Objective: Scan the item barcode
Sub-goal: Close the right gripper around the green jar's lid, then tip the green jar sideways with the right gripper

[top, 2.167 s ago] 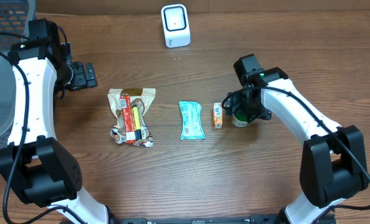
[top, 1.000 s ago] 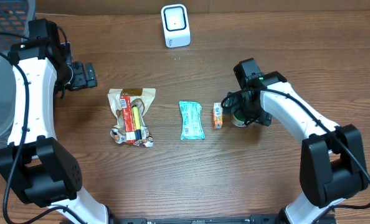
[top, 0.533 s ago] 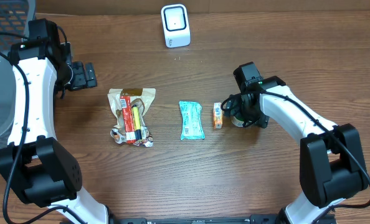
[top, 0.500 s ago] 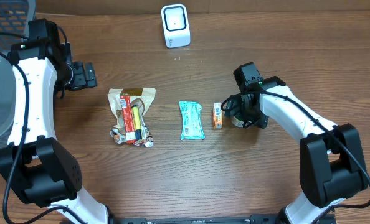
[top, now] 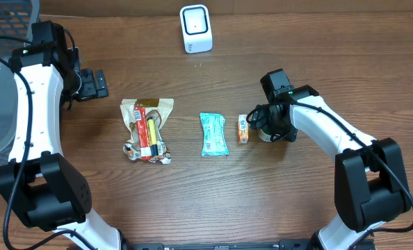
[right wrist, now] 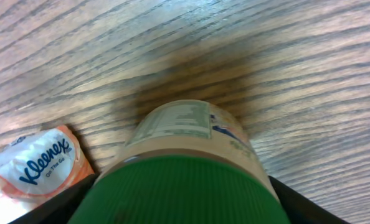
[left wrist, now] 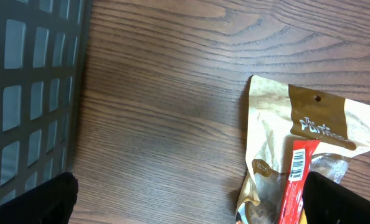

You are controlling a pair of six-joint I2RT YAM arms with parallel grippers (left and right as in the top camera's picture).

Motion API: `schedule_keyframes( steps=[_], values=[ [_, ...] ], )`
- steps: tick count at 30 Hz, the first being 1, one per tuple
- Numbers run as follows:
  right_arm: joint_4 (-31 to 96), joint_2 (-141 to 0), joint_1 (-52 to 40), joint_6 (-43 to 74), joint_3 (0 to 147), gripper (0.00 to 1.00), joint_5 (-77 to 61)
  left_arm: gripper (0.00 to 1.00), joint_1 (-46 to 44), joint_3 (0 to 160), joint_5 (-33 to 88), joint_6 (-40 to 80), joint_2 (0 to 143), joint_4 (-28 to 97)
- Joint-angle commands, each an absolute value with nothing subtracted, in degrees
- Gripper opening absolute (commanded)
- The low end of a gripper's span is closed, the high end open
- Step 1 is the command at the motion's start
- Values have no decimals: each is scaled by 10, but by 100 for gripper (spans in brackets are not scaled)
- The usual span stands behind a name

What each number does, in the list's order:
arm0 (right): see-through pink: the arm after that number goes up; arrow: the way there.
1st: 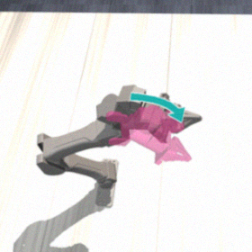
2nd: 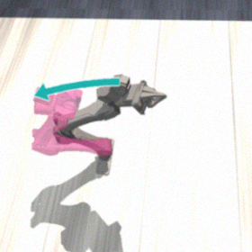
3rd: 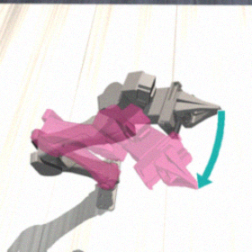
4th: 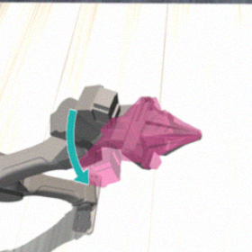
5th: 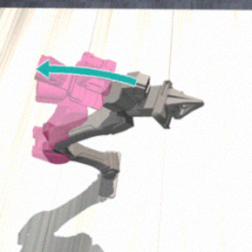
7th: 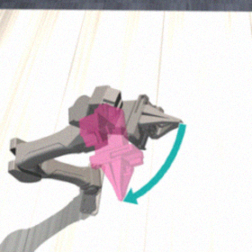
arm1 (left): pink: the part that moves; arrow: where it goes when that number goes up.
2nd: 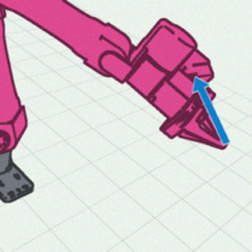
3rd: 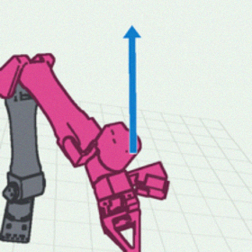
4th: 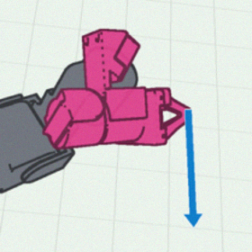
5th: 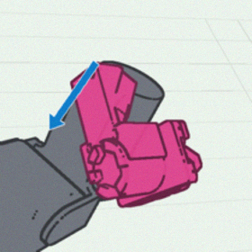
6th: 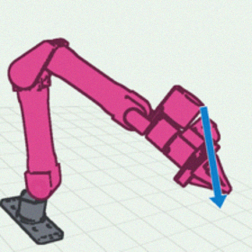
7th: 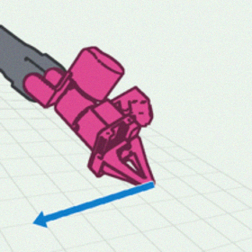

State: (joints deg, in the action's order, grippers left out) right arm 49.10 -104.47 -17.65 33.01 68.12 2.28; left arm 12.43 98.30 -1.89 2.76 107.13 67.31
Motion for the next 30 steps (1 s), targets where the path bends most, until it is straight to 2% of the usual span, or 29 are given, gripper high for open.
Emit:
schedule_keyframes(
  steps=[1, 11, 15, 18, 22, 26, 30],
  values=[
    [489, -1046, -175, 333, 677, 76, 16, 100, 123, 995, -15, 19, 1061, 672],
    [495, -1046, -175, 333, 674, 72, 16, 100, 123, 995, -15, 19, 1061, 672],
    [495, -1046, -175, 333, 675, 65, 16, 100, 123, 995, -15, 19, 1061, 672],
    [508, -1044, -171, 332, 686, 55, 2, 100, 123, 995, -15, 19, 1061, 672],
    [560, -1041, -159, 331, 721, 54, -25, 100, 123, 995, -15, 19, 1061, 672],
    [637, -1041, -147, 330, 765, 49, -100, 100, 123, 995, -15, 19, 1061, 672],
    [679, -1041, -141, 330, 780, 49, -214, 100, 123, 995, -15, 19, 1061, 672]
  ],
)
